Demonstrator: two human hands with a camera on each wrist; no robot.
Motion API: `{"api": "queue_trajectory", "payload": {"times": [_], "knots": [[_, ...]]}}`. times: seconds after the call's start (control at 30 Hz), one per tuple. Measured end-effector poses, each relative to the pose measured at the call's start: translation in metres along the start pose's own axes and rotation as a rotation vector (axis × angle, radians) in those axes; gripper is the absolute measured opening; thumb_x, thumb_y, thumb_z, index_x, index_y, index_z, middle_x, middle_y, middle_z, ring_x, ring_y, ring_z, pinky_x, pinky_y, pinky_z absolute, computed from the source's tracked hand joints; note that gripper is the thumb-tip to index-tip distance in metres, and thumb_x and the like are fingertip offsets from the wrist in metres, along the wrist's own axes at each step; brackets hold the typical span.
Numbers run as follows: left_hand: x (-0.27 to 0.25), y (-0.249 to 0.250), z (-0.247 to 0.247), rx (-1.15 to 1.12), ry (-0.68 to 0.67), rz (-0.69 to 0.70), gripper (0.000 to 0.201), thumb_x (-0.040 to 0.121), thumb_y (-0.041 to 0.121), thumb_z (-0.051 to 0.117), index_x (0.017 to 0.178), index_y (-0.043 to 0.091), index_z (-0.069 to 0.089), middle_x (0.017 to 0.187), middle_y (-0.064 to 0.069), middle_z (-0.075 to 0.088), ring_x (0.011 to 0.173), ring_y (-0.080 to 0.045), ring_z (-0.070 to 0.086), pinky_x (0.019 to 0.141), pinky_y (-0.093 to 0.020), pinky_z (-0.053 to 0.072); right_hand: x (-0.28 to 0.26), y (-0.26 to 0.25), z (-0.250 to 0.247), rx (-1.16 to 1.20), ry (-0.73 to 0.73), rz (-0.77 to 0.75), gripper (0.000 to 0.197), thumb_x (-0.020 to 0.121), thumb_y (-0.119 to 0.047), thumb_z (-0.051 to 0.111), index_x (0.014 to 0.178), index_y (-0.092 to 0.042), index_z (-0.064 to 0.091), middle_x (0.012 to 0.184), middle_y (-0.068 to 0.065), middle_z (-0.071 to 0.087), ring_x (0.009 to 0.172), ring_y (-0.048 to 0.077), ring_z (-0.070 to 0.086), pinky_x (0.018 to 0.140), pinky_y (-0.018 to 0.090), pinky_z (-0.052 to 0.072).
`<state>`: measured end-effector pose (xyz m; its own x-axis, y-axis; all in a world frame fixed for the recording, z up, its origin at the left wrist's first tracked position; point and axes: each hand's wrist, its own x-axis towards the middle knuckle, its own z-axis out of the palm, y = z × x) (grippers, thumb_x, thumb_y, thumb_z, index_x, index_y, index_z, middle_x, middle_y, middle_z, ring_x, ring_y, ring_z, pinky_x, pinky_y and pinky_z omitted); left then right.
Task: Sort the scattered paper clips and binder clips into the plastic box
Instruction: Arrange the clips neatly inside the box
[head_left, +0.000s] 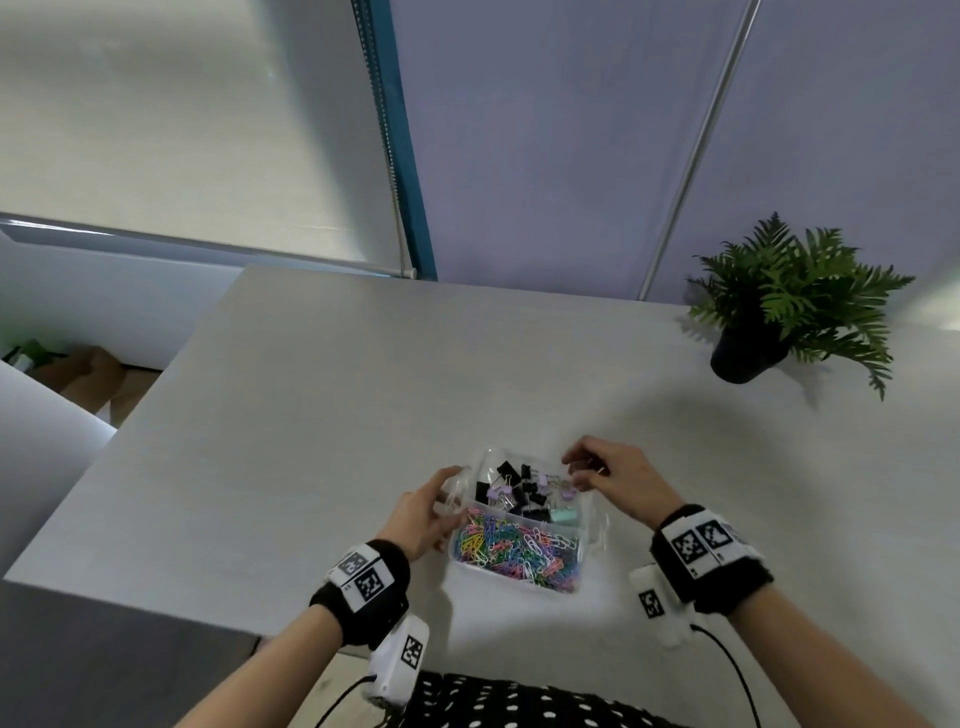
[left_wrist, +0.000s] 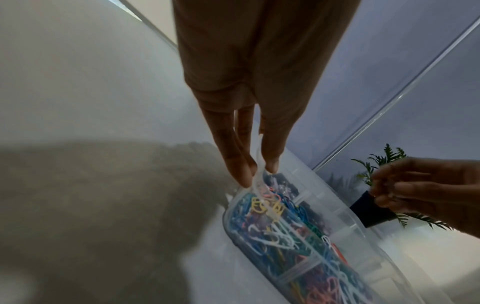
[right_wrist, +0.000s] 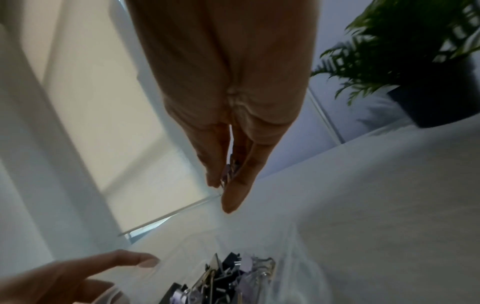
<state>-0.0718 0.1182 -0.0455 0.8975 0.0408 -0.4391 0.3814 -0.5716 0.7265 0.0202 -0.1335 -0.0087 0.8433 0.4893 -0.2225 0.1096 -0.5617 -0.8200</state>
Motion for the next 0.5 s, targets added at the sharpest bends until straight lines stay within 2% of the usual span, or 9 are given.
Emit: {"api": "queue_trajectory", "payload": {"times": [0.07, 0.13, 0.2, 0.27, 0.3, 0.33, 0.4, 0.43, 0.5], "knots": [[-0.013, -0.008, 0.004, -0.007, -0.002, -0.003, 0.060, 0.088, 0.019, 0.061, 0.140, 0.029, 0.033, 0.124, -0.013, 0.059, 0.070, -0.010, 0.065, 0.060, -0.018, 0.057, 0.003, -0.004, 0.016, -0.062, -0.054, -0.028, 0.019, 0.088, -0.001, 0.056, 0.105, -0.006, 0.062, 0.098, 0.005, 0.065, 0.089, 0.012, 0.062, 0.071, -0.002, 0.043], [-0.025, -0.014, 0.006, -0.011, -0.001, -0.008, 0.060, 0.088, 0.019, 0.060, 0.141, 0.029, 0.032, 0.125, -0.013, 0.059, 0.067, -0.005, 0.062, 0.062, -0.017, 0.057, 0.004, -0.005, 0.030, -0.168, -0.164, -0.054, 0.022, 0.090, -0.004, 0.053, 0.110, -0.007, 0.061, 0.107, 0.006, 0.066, 0.095, 0.011, 0.061, 0.076, 0.000, 0.040], [-0.034, -0.018, 0.007, -0.021, 0.000, -0.015, 0.060, 0.089, 0.018, 0.059, 0.142, 0.028, 0.031, 0.126, -0.013, 0.058, 0.065, -0.002, 0.060, 0.063, -0.017, 0.056, 0.001, -0.005, 0.038, -0.274, -0.247, -0.092, 0.024, 0.091, -0.002, 0.050, 0.113, -0.006, 0.060, 0.112, 0.008, 0.065, 0.099, 0.016, 0.062, 0.085, 0.011, 0.044], [-0.038, -0.022, 0.006, -0.024, 0.008, -0.022, 0.061, 0.089, 0.018, 0.058, 0.142, 0.028, 0.031, 0.127, -0.013, 0.058, 0.063, 0.000, 0.059, 0.063, -0.016, 0.056, -0.002, 0.000, 0.040, -0.371, -0.235, -0.176, 0.027, 0.089, 0.004, 0.049, 0.108, -0.009, 0.063, 0.115, 0.010, 0.063, 0.103, 0.020, 0.061, 0.095, 0.028, 0.049], [-0.039, -0.022, 0.006, -0.025, 0.011, -0.026, 0.062, 0.088, 0.018, 0.058, 0.142, 0.028, 0.030, 0.127, -0.012, 0.057, 0.063, 0.001, 0.059, 0.064, -0.016, 0.056, -0.005, 0.003, 0.039, -0.424, -0.211, -0.205, 0.030, 0.086, 0.006, 0.049, 0.103, -0.012, 0.066, 0.121, 0.010, 0.060, 0.110, 0.021, 0.056, 0.098, 0.034, 0.047], [-0.040, -0.023, 0.006, -0.028, 0.014, -0.026, 0.062, 0.088, 0.018, 0.058, 0.142, 0.029, 0.029, 0.127, -0.012, 0.057, 0.062, 0.002, 0.058, 0.064, -0.016, 0.055, -0.008, 0.005, 0.036, -0.496, -0.192, -0.229, 0.032, 0.085, 0.007, 0.049, 0.098, -0.015, 0.067, 0.131, 0.009, 0.053, 0.121, 0.022, 0.048, 0.103, 0.038, 0.043], [-0.040, -0.023, 0.007, -0.042, 0.021, -0.028, 0.062, 0.088, 0.017, 0.059, 0.142, 0.030, 0.030, 0.127, -0.012, 0.057, 0.060, 0.002, 0.058, 0.062, -0.015, 0.055, -0.014, 0.010, 0.033, -0.637, -0.233, -0.249, 0.036, 0.083, 0.006, 0.047, 0.092, -0.022, 0.068, 0.149, 0.001, 0.032, 0.141, 0.022, 0.020, 0.116, 0.040, 0.026], [-0.040, -0.023, 0.007, -0.054, 0.023, -0.029, 0.062, 0.088, 0.015, 0.059, 0.141, 0.030, 0.030, 0.127, -0.012, 0.056, 0.058, 0.002, 0.059, 0.061, -0.015, 0.055, -0.017, 0.010, 0.033, -0.670, -0.275, -0.254, 0.040, 0.081, 0.006, 0.045, 0.093, -0.024, 0.068, 0.154, -0.005, 0.020, 0.145, 0.021, 0.006, 0.119, 0.040, 0.016], [-0.039, -0.023, 0.007, -0.073, 0.016, -0.035, 0.064, 0.088, 0.013, 0.060, 0.141, 0.031, 0.031, 0.127, -0.012, 0.056, 0.058, -0.001, 0.061, 0.058, -0.015, 0.055, -0.021, 0.008, 0.037, -0.673, -0.329, -0.246, 0.045, 0.079, 0.007, 0.044, 0.099, -0.025, 0.068, 0.153, -0.012, -0.002, 0.143, 0.016, -0.013, 0.119, 0.039, 0.002]]}}
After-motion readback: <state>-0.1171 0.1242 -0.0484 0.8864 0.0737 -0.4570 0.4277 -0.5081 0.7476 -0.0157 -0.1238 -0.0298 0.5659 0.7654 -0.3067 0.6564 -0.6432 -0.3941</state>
